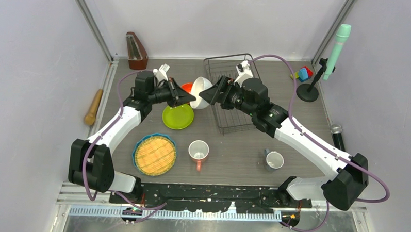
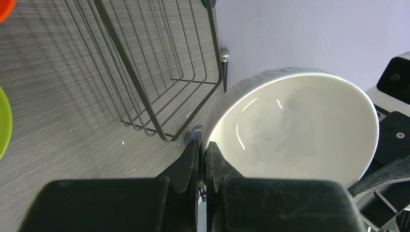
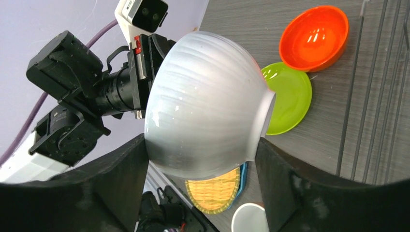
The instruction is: Load the mixed dishes into the dish rack
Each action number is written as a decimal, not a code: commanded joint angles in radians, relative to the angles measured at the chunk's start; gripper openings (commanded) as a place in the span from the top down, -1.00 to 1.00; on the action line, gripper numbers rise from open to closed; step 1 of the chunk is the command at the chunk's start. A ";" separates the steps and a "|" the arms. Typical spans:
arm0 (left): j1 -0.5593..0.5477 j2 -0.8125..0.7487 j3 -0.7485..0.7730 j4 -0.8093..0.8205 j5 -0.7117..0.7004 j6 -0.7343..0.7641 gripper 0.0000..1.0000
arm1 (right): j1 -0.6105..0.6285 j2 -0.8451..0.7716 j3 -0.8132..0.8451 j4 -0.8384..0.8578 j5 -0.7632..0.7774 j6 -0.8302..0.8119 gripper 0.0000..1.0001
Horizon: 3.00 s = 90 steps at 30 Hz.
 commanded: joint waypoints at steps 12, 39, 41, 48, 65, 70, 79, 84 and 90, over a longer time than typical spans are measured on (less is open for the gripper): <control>-0.009 0.016 0.012 0.090 0.003 -0.040 -0.14 | -0.001 -0.026 0.054 -0.076 0.161 -0.054 0.99; -0.123 0.002 0.121 -0.302 -0.294 0.227 -0.47 | -0.024 0.332 0.588 -0.953 0.763 -0.509 0.99; -0.123 -0.016 0.118 -0.338 -0.320 0.252 -0.49 | -0.023 0.390 0.634 -0.994 0.807 -0.507 0.99; -0.120 -0.077 0.101 -0.435 -0.434 0.324 -0.51 | -0.022 0.552 0.657 -1.042 0.920 -0.520 0.99; -0.114 -0.081 0.081 -0.444 -0.422 0.347 -0.48 | -0.019 0.734 0.586 -1.105 0.914 -0.378 0.99; -0.114 -0.086 0.076 -0.452 -0.427 0.351 -0.48 | -0.019 0.769 0.587 -1.121 0.915 -0.338 0.84; -0.108 -0.079 0.092 -0.509 -0.467 0.372 -0.53 | -0.019 0.735 0.517 -1.035 0.818 -0.353 -0.65; -0.105 -0.075 0.099 -0.512 -0.468 0.370 -0.55 | -0.030 0.726 0.509 -1.018 0.755 -0.362 -0.93; -0.103 -0.056 0.118 -0.527 -0.486 0.384 -0.58 | -0.037 0.706 0.511 -1.021 0.735 -0.369 -0.95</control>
